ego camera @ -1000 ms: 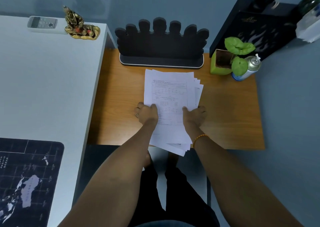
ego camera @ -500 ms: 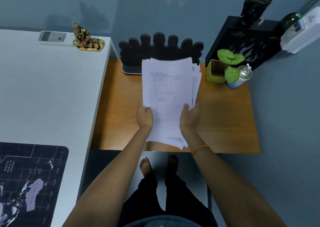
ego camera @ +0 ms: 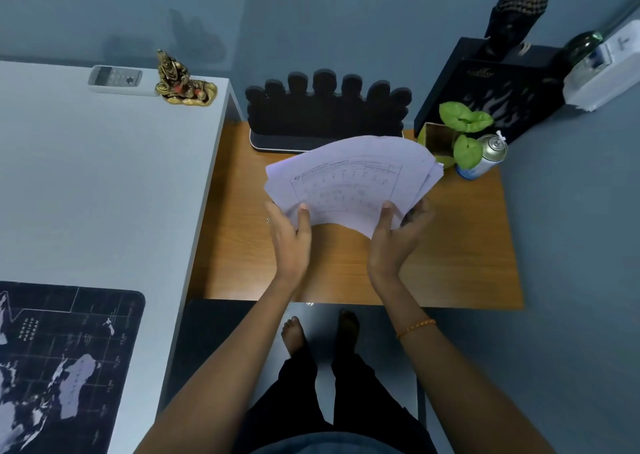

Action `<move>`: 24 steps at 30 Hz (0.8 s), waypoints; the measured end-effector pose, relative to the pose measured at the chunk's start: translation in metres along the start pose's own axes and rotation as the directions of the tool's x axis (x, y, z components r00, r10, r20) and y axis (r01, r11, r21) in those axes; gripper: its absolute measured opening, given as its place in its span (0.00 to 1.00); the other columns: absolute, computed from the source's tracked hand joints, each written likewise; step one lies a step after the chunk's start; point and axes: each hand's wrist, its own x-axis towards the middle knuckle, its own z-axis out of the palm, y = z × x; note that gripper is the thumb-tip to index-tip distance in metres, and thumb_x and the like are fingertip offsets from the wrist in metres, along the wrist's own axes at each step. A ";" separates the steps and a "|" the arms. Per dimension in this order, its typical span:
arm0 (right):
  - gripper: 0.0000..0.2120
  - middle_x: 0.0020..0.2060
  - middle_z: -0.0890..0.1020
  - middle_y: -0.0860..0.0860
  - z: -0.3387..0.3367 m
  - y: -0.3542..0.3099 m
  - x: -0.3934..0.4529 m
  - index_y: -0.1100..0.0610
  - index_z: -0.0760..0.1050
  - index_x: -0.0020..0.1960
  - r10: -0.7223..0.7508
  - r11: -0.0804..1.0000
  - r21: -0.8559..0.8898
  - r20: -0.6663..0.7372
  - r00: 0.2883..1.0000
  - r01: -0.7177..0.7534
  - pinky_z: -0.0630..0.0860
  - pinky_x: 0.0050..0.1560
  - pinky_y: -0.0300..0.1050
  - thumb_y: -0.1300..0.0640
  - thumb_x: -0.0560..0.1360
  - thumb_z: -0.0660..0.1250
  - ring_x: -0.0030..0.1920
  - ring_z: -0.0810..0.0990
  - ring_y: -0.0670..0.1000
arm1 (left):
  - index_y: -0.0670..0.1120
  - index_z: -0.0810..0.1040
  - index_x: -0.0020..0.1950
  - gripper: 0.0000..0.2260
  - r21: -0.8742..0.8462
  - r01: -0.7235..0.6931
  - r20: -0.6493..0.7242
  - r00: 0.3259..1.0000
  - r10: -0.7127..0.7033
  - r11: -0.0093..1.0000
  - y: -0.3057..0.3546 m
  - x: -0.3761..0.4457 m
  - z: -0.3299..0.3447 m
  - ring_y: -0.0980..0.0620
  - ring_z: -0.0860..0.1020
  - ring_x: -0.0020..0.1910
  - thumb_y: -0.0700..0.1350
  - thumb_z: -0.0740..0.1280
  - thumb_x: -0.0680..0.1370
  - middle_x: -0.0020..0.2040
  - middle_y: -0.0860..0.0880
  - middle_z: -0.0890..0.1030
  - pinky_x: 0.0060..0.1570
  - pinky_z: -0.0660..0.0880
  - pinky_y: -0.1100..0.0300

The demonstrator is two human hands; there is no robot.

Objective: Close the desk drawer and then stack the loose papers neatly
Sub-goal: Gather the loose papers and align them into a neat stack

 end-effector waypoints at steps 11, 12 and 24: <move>0.14 0.50 0.72 0.46 0.000 -0.016 -0.002 0.56 0.62 0.60 -0.038 0.999 -0.017 -0.004 0.999 0.038 0.72 0.38 0.19 0.64 0.78 0.62 0.48 0.75 0.37 | 0.46 0.57 0.54 0.08 0.009 -0.075 0.018 0.997 0.075 0.997 0.008 0.001 0.008 0.59 0.72 0.55 0.40 0.56 0.80 0.58 0.48 0.69 0.43 0.74 0.75; 0.13 0.51 0.72 0.47 0.000 -0.012 -0.003 0.58 0.62 0.60 -0.026 0.999 -0.034 0.015 1.000 0.027 0.72 0.38 0.20 0.64 0.78 0.61 0.47 0.75 0.37 | 0.46 0.57 0.54 0.08 0.013 -0.057 0.025 0.998 0.057 0.998 0.006 0.001 0.009 0.57 0.72 0.54 0.40 0.56 0.80 0.58 0.48 0.69 0.43 0.74 0.74; 0.17 0.49 0.72 0.45 -0.001 0.008 0.000 0.66 0.58 0.67 -0.016 0.994 -0.108 0.025 1.000 0.018 0.74 0.47 0.25 0.66 0.80 0.56 0.46 0.75 0.42 | 0.46 0.57 0.52 0.06 0.085 0.006 0.061 0.998 -0.011 0.996 -0.007 -0.003 0.017 0.63 0.72 0.46 0.39 0.55 0.81 0.49 0.59 0.70 0.44 0.73 0.59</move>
